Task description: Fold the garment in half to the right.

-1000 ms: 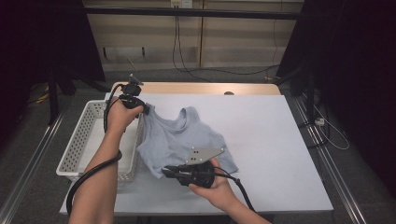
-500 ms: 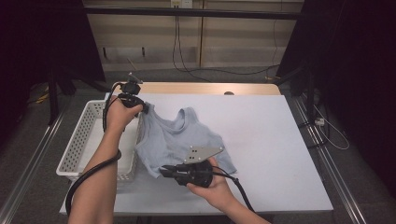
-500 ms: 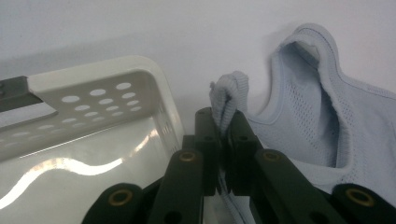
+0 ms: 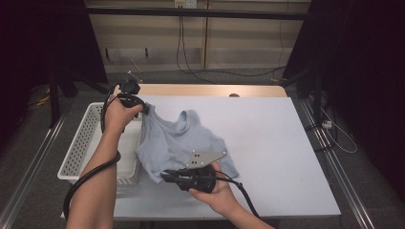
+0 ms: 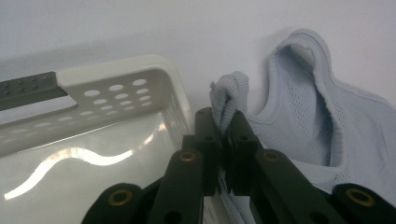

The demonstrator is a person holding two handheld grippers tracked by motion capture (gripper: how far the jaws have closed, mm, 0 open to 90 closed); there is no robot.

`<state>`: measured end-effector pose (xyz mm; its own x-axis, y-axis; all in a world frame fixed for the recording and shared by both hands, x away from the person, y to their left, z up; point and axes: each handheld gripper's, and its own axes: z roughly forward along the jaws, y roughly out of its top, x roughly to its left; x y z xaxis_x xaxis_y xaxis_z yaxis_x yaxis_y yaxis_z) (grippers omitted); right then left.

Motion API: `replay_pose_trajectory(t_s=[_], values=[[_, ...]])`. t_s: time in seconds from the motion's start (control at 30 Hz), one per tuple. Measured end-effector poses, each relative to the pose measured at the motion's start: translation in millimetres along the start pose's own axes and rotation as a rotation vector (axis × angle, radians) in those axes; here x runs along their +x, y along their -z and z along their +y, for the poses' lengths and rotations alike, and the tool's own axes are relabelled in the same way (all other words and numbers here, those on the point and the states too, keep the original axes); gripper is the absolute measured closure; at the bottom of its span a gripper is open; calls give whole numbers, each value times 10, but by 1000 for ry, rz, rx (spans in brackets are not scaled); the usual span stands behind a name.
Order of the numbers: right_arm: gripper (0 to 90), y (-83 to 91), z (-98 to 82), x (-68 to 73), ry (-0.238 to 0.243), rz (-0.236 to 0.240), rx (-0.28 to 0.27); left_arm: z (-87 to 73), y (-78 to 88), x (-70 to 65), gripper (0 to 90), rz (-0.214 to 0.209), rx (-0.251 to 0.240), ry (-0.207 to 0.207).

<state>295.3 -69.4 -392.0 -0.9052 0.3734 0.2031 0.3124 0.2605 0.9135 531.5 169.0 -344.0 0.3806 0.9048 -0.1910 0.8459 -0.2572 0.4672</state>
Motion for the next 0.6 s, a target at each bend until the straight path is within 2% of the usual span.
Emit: replay_pose_trajectory(t_s=[0.27, 0.6], values=[[849, 5, 11, 13, -6, 6, -13, -25, 20, 24, 857, 21, 6, 2], [848, 12, -15, -14, -16, 2, -5, -36, 7, 15, 856, 21, -2, 11]])
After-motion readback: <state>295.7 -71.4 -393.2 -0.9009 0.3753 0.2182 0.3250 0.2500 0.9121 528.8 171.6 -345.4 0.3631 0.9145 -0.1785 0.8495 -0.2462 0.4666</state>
